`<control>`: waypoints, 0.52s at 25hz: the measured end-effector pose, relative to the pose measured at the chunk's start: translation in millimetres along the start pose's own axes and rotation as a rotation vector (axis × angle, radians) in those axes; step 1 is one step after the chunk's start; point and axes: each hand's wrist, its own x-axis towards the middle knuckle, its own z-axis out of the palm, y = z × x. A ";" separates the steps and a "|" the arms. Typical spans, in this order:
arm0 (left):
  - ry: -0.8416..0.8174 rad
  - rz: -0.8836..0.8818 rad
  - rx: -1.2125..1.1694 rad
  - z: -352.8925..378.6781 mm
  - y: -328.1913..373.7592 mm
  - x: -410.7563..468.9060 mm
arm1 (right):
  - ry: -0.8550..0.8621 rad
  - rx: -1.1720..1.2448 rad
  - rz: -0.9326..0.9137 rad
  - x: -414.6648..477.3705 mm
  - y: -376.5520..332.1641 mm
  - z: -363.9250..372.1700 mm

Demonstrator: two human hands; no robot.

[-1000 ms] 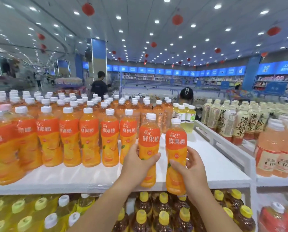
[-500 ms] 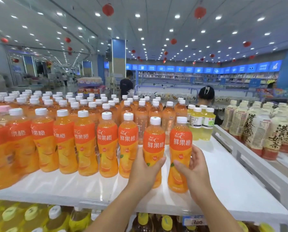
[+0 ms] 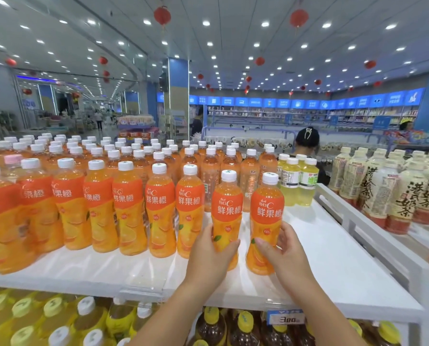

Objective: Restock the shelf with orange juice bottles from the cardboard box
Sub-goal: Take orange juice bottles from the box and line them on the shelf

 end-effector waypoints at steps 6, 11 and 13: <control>0.063 -0.044 0.022 1.5 -4.1 -8.8 | 0.025 -0.109 0.032 -6.7 0.0 -1.0; 0.088 0.009 0.106 -0.6 -4.6 -3.2 | 0.011 -0.131 0.031 -2.4 -3.0 1.7; 0.090 0.023 0.137 -1.0 -3.5 -2.1 | 0.004 -0.138 0.032 -0.1 -4.0 3.6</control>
